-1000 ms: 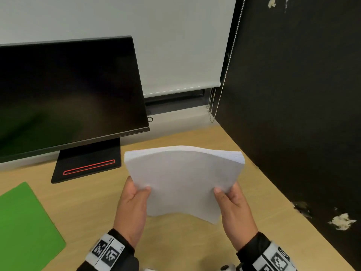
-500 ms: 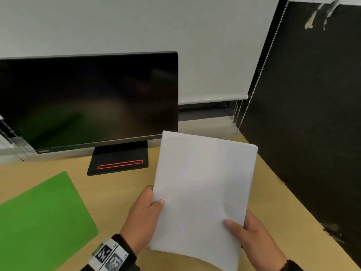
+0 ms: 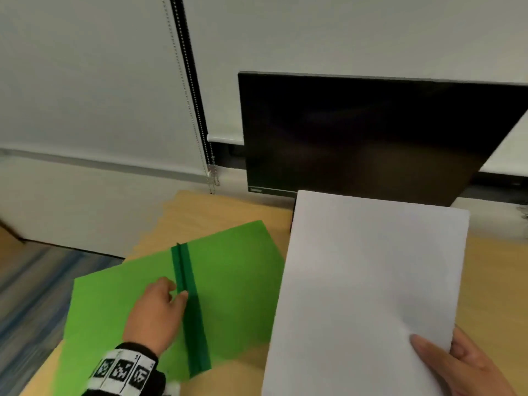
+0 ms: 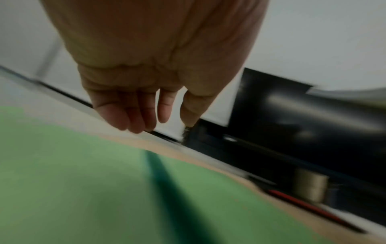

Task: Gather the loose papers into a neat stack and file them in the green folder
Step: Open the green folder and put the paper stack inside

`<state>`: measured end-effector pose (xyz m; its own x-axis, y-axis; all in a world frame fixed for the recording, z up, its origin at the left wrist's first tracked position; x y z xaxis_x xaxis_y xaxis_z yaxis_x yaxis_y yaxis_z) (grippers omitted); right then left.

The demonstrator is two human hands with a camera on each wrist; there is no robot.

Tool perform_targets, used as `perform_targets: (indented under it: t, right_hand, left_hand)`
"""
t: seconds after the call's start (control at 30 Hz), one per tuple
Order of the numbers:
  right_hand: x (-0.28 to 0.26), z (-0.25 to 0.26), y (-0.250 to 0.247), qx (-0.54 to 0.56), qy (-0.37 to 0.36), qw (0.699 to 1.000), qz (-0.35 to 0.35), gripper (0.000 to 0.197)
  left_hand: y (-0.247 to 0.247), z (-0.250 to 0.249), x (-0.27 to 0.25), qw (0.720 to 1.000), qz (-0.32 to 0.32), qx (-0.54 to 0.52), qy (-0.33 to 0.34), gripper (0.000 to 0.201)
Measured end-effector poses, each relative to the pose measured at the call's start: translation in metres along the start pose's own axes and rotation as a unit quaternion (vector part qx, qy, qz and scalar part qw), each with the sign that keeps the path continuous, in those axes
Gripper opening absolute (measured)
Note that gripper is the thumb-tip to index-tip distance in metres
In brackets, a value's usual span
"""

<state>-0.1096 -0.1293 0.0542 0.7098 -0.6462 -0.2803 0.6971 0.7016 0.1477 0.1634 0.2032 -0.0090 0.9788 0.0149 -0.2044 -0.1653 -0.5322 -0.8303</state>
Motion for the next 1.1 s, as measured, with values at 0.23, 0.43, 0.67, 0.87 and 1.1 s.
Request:
perform_targets:
  t: [0.23,0.43,0.67,0.87,1.1]
  right_hand:
    - [0.011,-0.021,0.098,0.001,0.011,0.999,0.041,0.036]
    - [0.021,-0.026,0.144,0.001,0.015,0.996,0.088,0.036]
    - [0.039,-0.038,0.157,-0.023,0.035,0.992,0.122,0.039]
    - [0.051,-0.041,0.16,-0.009,0.065,0.983,0.171,0.043]
    - [0.074,-0.087,0.163,-0.017,0.109,0.969,0.222,0.056]
  left_hand:
    - [-0.062,0.153,0.067,0.962,-0.025,0.124,-0.244,0.088]
    - [-0.068,0.183,0.075,0.96,0.099,-0.019,-0.263,0.049]
    - [-0.071,0.172,0.073,0.982,-0.022,-0.088,-0.168,0.017]
    - [-0.115,0.17,0.07,0.988,-0.002,-0.14,-0.068,0.028]
    - [-0.136,0.173,0.075,0.982,0.051,-0.174,-0.058,0.036]
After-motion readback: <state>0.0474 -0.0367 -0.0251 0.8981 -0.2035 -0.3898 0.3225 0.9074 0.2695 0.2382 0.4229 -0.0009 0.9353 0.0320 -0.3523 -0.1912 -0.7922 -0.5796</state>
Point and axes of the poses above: each hand's wrist, its own x-axis towards the middle knuckle, its own y-axis out of the palm, z = x × y, the point moved 1 cm from there along x, towards the middle knuckle, and after that the axes turned 7 degrees about -y, right-handed, at the moved point
